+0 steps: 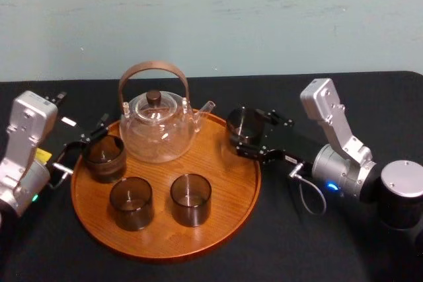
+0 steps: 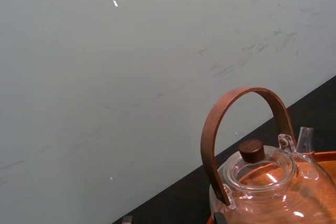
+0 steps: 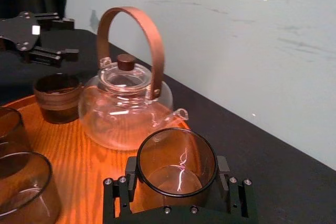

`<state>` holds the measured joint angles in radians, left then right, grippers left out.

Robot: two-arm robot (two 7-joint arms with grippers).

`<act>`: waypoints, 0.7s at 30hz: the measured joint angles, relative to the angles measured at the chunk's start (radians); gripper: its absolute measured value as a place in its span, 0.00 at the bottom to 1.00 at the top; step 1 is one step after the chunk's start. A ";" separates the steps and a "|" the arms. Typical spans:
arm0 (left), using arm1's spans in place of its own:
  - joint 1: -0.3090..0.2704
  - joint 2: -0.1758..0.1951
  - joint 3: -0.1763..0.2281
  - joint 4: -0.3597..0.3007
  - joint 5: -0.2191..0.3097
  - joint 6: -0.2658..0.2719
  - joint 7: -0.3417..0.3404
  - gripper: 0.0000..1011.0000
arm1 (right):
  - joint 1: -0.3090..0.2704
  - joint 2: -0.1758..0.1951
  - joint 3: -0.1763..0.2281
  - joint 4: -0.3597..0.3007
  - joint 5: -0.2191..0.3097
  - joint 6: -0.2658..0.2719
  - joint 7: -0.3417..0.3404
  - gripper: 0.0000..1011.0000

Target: Pick up the glass from the table and place it on the tray.

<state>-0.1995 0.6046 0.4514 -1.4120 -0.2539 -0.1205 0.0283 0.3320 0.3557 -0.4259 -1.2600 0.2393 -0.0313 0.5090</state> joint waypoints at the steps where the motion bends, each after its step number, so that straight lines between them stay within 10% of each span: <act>1: 0.000 0.000 0.000 0.000 0.000 0.000 0.000 0.99 | 0.001 -0.002 -0.003 0.002 0.000 -0.001 0.001 0.89; 21: 0.000 0.000 0.000 0.000 0.000 0.000 0.000 0.99 | 0.046 -0.042 -0.056 0.077 0.001 -0.015 0.025 0.89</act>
<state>-0.1995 0.6047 0.4514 -1.4120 -0.2539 -0.1205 0.0283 0.3784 0.3138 -0.4817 -1.1829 0.2400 -0.0464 0.5338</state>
